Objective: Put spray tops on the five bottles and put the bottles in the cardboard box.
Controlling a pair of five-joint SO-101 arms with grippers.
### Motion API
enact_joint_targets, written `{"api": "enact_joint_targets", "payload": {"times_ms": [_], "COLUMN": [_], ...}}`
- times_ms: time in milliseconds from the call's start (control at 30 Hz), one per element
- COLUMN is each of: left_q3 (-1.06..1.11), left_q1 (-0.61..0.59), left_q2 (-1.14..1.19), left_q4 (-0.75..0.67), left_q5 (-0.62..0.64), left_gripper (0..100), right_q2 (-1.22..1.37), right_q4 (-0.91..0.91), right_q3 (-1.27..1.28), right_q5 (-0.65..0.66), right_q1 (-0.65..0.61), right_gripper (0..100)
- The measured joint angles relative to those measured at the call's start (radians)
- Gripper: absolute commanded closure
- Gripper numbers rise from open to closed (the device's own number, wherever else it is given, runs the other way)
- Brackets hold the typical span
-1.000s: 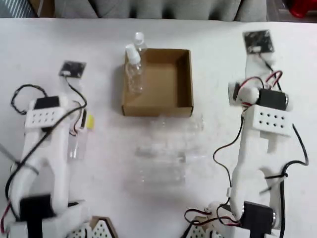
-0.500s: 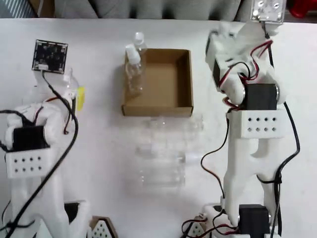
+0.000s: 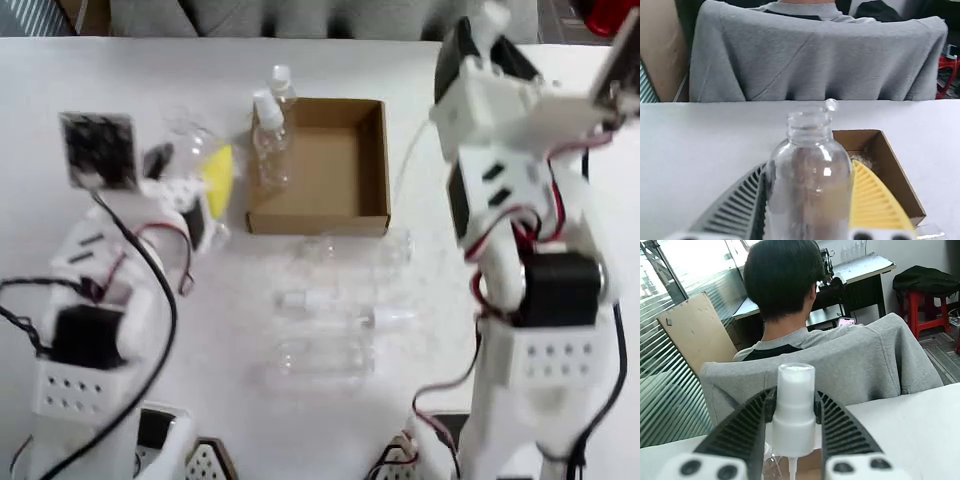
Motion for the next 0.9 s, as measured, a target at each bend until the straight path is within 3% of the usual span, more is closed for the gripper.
{"api": "enact_joint_targets", "payload": {"times_ms": [267, 533, 733, 900], "left_q3": [0.41, 0.652, 0.72, 0.807], "left_q1": [0.094, 0.123, 0.269, 0.315], "left_q2": [-0.284, -0.516, -0.638, -0.721], "left_q4": [-0.302, -0.468, -0.471, -0.471], "left_q5": [-0.043, -0.043, -0.043, -0.043], "left_gripper": [98, 98, 98, 98], "right_q2": [-0.235, -0.319, -0.322, -0.293], "right_q4": [-0.048, -0.37, -0.519, -0.508], "right_q3": [0.252, 0.374, 0.374, 0.325], "right_q5": [0.0, 0.002, 0.178, 0.365], "right_q1": [-0.044, -0.195, -0.43, -0.605], "right_gripper": [98.2, 98.2, 98.2, 98.2]}}
